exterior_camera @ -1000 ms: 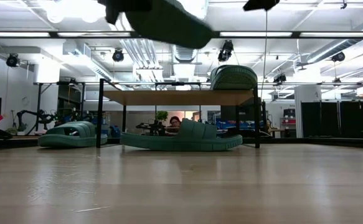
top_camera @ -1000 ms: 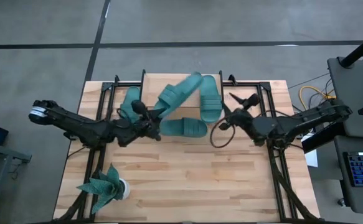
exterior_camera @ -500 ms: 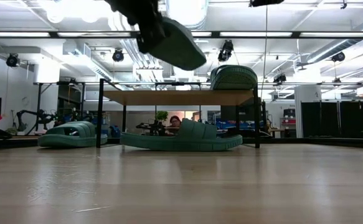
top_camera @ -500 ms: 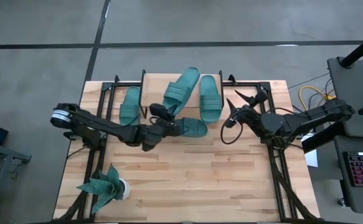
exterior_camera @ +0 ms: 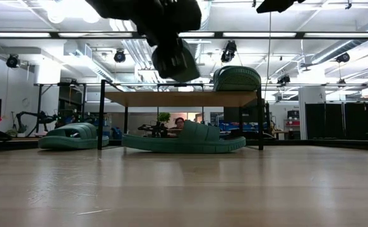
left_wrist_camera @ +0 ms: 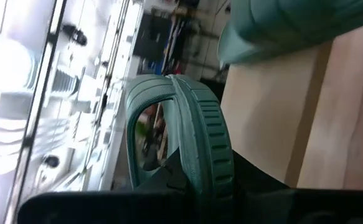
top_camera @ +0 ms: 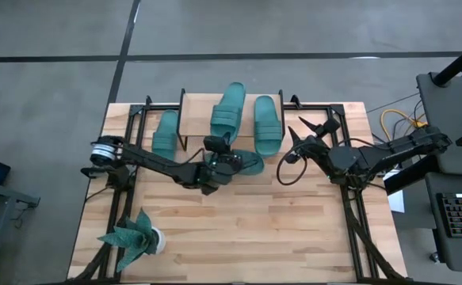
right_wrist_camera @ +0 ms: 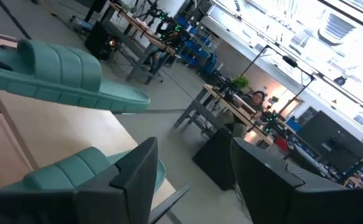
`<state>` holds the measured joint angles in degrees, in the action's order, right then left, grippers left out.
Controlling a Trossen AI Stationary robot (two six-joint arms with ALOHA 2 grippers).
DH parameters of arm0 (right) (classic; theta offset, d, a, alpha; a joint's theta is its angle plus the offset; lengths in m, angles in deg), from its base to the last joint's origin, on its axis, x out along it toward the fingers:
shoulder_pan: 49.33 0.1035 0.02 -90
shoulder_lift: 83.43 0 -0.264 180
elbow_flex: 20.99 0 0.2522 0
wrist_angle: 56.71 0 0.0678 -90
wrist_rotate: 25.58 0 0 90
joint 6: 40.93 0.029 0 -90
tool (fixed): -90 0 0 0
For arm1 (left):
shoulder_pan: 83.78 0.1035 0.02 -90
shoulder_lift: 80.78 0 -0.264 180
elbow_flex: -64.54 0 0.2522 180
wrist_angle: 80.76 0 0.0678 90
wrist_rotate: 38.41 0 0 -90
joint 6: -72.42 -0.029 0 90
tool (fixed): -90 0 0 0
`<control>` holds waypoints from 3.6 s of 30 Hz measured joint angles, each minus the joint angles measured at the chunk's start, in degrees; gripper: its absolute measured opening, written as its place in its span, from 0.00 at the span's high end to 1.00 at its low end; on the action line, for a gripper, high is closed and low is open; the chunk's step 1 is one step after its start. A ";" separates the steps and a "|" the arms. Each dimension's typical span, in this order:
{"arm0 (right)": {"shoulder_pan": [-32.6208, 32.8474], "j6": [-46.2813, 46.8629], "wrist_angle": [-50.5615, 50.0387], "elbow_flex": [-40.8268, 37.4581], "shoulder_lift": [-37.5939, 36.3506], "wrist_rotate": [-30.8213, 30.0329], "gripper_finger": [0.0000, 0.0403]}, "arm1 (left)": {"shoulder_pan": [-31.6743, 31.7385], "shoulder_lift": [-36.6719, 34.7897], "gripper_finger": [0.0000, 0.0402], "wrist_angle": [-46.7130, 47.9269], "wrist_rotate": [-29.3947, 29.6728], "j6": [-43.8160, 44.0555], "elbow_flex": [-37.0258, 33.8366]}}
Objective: Pick and place slides into the shelf
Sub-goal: Put the bottom green slide on the shelf
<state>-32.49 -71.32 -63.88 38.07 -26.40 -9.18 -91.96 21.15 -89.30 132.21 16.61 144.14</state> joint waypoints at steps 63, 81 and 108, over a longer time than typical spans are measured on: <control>0.00 0.39 -2.10 -0.52 0.00 -0.02 0.52 | 1.44 7.67 0.53 0.93 -10.92 11.95 2.29; 0.00 0.41 -2.11 -0.52 0.02 -0.02 0.52 | -1.18 7.33 0.36 1.86 -13.03 11.98 2.72; 0.00 2.18 -3.43 -0.52 0.07 0.62 0.52 | -2.81 -24.28 0.36 30.69 -45.89 38.12 -3.95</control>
<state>-32.49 -69.15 -67.31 37.54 -26.33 -8.56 -94.77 -3.13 -58.62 86.32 54.73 140.19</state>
